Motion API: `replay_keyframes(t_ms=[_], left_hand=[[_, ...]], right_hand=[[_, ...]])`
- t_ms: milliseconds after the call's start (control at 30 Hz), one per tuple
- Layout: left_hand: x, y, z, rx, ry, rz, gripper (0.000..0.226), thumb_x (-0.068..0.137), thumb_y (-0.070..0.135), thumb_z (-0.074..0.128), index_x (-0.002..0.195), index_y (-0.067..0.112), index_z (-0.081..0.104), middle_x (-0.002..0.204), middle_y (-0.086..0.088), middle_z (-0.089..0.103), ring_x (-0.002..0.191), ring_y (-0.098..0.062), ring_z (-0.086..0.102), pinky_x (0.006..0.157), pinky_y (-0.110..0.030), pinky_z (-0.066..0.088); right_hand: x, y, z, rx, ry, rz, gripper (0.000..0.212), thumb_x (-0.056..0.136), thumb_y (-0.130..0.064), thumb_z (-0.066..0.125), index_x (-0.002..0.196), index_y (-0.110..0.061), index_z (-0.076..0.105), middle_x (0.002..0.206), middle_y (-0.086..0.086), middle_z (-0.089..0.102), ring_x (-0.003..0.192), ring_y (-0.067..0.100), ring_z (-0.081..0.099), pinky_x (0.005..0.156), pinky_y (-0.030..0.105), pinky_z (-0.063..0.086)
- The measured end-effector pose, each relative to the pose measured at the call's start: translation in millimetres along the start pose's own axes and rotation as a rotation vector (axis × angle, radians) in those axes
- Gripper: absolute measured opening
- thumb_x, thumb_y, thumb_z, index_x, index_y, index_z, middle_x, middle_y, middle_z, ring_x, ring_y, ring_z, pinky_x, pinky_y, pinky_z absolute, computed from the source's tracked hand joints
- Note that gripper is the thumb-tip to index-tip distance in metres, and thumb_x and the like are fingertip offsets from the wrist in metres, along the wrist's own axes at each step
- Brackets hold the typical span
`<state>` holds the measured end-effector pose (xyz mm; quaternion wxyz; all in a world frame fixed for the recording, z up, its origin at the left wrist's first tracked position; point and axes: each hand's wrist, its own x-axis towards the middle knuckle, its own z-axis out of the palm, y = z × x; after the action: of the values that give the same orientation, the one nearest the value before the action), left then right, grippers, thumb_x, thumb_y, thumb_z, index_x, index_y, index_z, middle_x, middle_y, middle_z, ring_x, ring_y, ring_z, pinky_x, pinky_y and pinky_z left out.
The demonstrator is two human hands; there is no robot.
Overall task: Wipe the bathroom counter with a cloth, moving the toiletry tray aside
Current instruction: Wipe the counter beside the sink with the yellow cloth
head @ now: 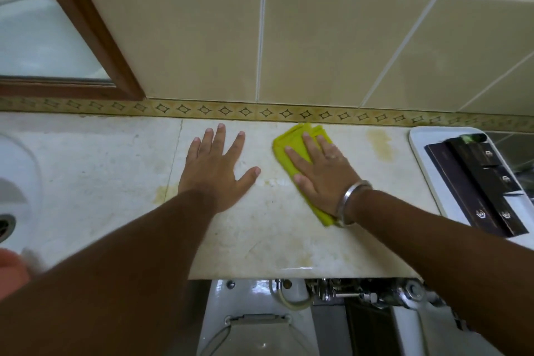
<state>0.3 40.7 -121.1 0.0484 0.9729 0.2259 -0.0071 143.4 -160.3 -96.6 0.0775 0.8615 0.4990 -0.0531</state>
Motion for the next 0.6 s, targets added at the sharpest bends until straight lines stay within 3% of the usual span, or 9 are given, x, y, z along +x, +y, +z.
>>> replay_keyframes(t_ms=[100,167,267,367,500,600], left_hand=[[1,0,0,0.006,0.008,0.004,0.083,0.087,0.076,0.007,0.157,0.032,0.005,0.165,-0.012,0.001,0.151,-0.032,0.001,0.121,-0.049,0.004],[0,-1,1,0.004,0.009,0.003,0.084,0.086,0.077,0.005,0.157,0.032,0.006,0.165,-0.011,0.001,0.151,-0.032,0.002,0.121,-0.050,0.005],[1,0,-1,-0.001,0.008,-0.003,0.088,0.083,0.079,-0.001,0.157,0.032,0.006,0.165,-0.010,0.001,0.152,-0.032,0.002,0.121,-0.053,0.008],[1,0,-1,-0.008,-0.003,-0.003,0.085,0.085,0.077,0.003,0.157,0.032,0.006,0.165,-0.010,0.000,0.152,-0.032,0.001,0.121,-0.052,0.006],[1,-1,0,0.011,0.012,0.006,0.080,0.088,0.072,0.009,0.157,0.031,0.007,0.165,-0.012,0.002,0.151,-0.032,0.003,0.121,-0.049,0.004],[2,-2,2,0.025,0.020,0.008,0.081,0.088,0.074,0.005,0.157,0.031,0.007,0.165,-0.012,0.003,0.151,-0.033,0.004,0.121,-0.050,0.005]], right_hand=[[-36,0,3,0.021,-0.041,-0.339,0.061,0.092,-0.055,0.025,0.150,-0.033,0.023,0.158,0.016,0.020,0.143,0.043,0.021,0.113,0.052,0.021],[-46,29,5,0.052,-0.059,-0.413,0.060,0.092,-0.057,0.025,0.147,-0.034,0.030,0.158,0.012,0.023,0.142,0.040,0.026,0.112,0.050,0.025],[-25,55,0,0.072,-0.016,-0.105,0.062,0.090,-0.059,0.019,0.148,-0.038,0.022,0.160,0.012,0.017,0.143,0.039,0.022,0.115,0.048,0.023],[0,17,1,0.054,0.017,0.094,0.062,0.092,-0.050,0.026,0.151,-0.036,0.014,0.160,0.015,0.011,0.145,0.040,0.014,0.118,0.047,0.015],[-50,-15,14,0.043,0.001,-0.347,0.059,0.092,-0.047,0.030,0.149,-0.033,0.025,0.157,0.020,0.021,0.141,0.043,0.022,0.116,0.051,0.020],[-84,30,10,0.072,-0.071,-0.451,0.056,0.093,-0.051,0.027,0.147,-0.038,0.030,0.156,0.013,0.027,0.139,0.039,0.030,0.112,0.048,0.025]])
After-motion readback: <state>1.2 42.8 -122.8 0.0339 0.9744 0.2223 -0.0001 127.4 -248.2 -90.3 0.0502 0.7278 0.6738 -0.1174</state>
